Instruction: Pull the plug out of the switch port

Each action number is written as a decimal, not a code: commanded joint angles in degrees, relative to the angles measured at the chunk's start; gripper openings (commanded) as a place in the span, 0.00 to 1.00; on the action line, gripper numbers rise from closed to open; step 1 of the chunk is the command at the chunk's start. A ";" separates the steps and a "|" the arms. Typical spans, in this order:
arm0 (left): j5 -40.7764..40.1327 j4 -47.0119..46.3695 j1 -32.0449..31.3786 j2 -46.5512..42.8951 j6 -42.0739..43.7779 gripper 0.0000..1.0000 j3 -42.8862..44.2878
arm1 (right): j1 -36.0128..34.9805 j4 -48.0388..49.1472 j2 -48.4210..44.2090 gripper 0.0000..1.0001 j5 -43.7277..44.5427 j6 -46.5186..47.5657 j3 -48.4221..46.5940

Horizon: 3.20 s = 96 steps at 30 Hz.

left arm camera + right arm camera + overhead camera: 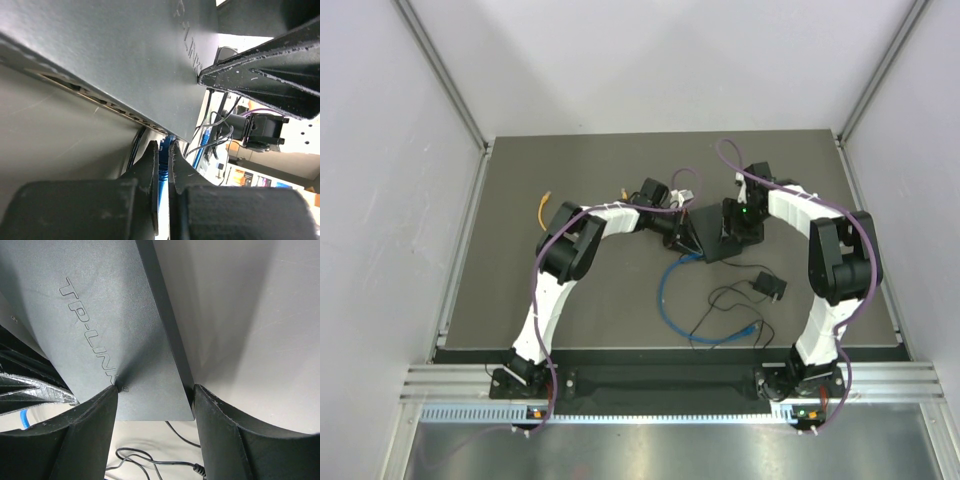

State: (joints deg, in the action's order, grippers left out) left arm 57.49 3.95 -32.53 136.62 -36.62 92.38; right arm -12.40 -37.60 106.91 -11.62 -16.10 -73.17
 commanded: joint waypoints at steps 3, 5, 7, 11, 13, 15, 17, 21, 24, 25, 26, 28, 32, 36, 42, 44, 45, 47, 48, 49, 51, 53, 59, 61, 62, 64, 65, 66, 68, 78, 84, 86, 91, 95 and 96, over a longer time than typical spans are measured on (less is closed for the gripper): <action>-3.53 7.91 0.28 1.72 -1.00 0.00 3.68 | -2.80 -1.68 0.31 0.62 4.58 1.42 -0.75; -3.79 9.41 0.37 2.16 -1.00 0.00 4.56 | -3.67 -2.38 -0.12 0.63 6.25 1.86 -1.27; -4.05 11.33 0.37 2.95 -0.47 0.00 5.62 | -4.81 -2.91 -0.74 0.65 8.79 2.30 -1.54; -4.58 12.66 0.45 4.01 0.50 0.00 6.32 | -6.92 -3.35 -6.34 0.72 13.46 2.91 -0.05; -4.93 13.54 0.37 4.71 0.94 0.00 6.76 | -7.54 -3.87 -8.20 0.77 15.38 3.87 0.83; -5.11 15.12 0.37 5.50 1.64 0.00 7.72 | -9.39 -4.67 -10.32 0.78 17.15 4.75 1.18; -5.37 16.87 0.37 5.85 2.86 0.00 8.43 | -11.75 -5.02 -11.63 0.78 17.95 6.16 1.62; -5.81 18.29 0.45 6.03 4.54 0.00 8.87 | -15.28 -3.09 -11.82 0.77 15.84 6.96 3.73; -6.08 18.82 0.63 6.20 5.24 0.00 8.87 | -15.98 -3.79 -9.62 0.77 15.75 7.13 2.94; -6.08 18.99 0.63 6.21 5.51 0.00 8.87 | -15.98 -3.97 -9.27 0.77 16.44 7.22 2.85; -6.17 19.26 0.72 6.38 5.68 0.00 8.87 | -15.98 -4.32 -8.57 0.76 16.89 7.31 2.59; -6.34 19.78 0.72 6.29 5.95 0.00 8.78 | -15.98 -4.32 -8.13 0.76 17.24 7.57 2.50; -6.78 20.22 0.63 5.94 6.12 0.00 8.61 | -15.98 -3.97 -6.55 0.75 17.68 7.31 2.42; -7.13 20.58 0.63 5.94 5.77 0.00 8.52 | -15.98 -3.88 -4.87 0.74 17.33 6.96 1.10; -8.97 22.85 0.54 6.20 5.77 0.00 8.96 | -15.90 -3.44 -3.03 0.73 21.10 5.47 0.22; -10.12 25.40 0.63 6.65 6.56 0.00 10.10 | -15.72 -3.53 -2.06 0.73 23.03 4.41 -0.22; -10.82 26.02 0.54 6.73 7.26 0.00 10.19 | -15.46 -3.79 -1.54 0.73 23.39 4.15 -0.31; -12.75 28.39 0.54 6.56 8.32 0.00 10.63 | -15.28 -3.97 -1.18 0.73 24.35 3.44 -0.75; -13.11 29.01 0.54 6.56 9.45 0.00 10.80 | -14.85 -3.88 -0.92 0.73 24.54 3.27 -0.66; -13.37 29.45 0.54 6.47 9.81 0.00 10.98 | -14.76 -3.88 -0.92 0.73 24.54 2.83 -0.75; -15.21 31.21 0.54 6.47 11.04 0.00 11.33 | -13.79 -3.79 -1.00 0.73 24.98 2.04 -0.58; -15.48 30.95 0.54 6.12 11.57 0.00 11.07 | -12.83 -3.44 -1.18 0.73 25.06 1.16 -0.22; -4.60 11.74 1.24 2.70 4.56 0.00 -0.34 | -10.28 -2.74 -1.62 0.73 22.96 0.10 0.92; -3.10 5.38 1.51 1.47 3.32 0.00 -4.04 | -9.84 -2.74 -1.45 0.73 22.52 -0.25 1.44; -2.48 3.89 1.77 1.37 2.61 0.00 -4.74 | -9.48 -2.65 -1.44 0.73 21.73 -0.42 1.71; -2.39 2.74 2.03 1.46 1.47 0.00 -5.45 | -9.13 -2.12 -1.62 0.73 20.76 -0.69 2.32; -2.21 2.82 2.12 1.63 1.47 0.00 -5.37 | -8.87 -2.03 -1.53 0.73 20.32 -0.78 2.41; -2.21 3.17 2.12 1.72 1.47 0.00 -5.11 | -8.78 -1.86 -1.53 0.73 20.14 -0.78 2.50; -3.43 5.44 2.21 1.81 1.90 0.00 -4.75 | -8.43 -1.68 -1.36 0.73 19.53 -1.13 2.68; -17.87 35.34 0.37 5.50 18.69 0.00 11.42 | -7.81 -1.51 -1.27 0.73 17.86 -1.66 2.50; -8.38 25.20 1.77 4.37 12.30 0.00 2.30 | -7.20 -1.59 -1.27 0.73 17.95 -1.83 2.24; -3.28 17.80 3.35 3.31 4.85 0.00 -2.96 | -7.02 -1.60 -1.27 0.73 17.68 -2.01 2.24; -10.36 27.04 4.15 3.92 8.22 0.00 0.78 | -7.02 -1.42 -1.18 0.73 17.42 -2.36 2.50; -12.15 25.42 3.88 2.87 10.52 0.00 0.44 | -7.11 -1.25 -1.79 0.73 16.02 -2.36 2.59; -11.53 24.02 3.79 1.47 10.08 0.00 -0.17 | -7.02 -0.98 -2.23 0.73 15.49 -2.01 2.94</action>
State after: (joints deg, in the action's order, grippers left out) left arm 57.58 23.44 -29.15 136.79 -30.85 94.91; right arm -20.25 -39.72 105.19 0.80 -18.24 -70.85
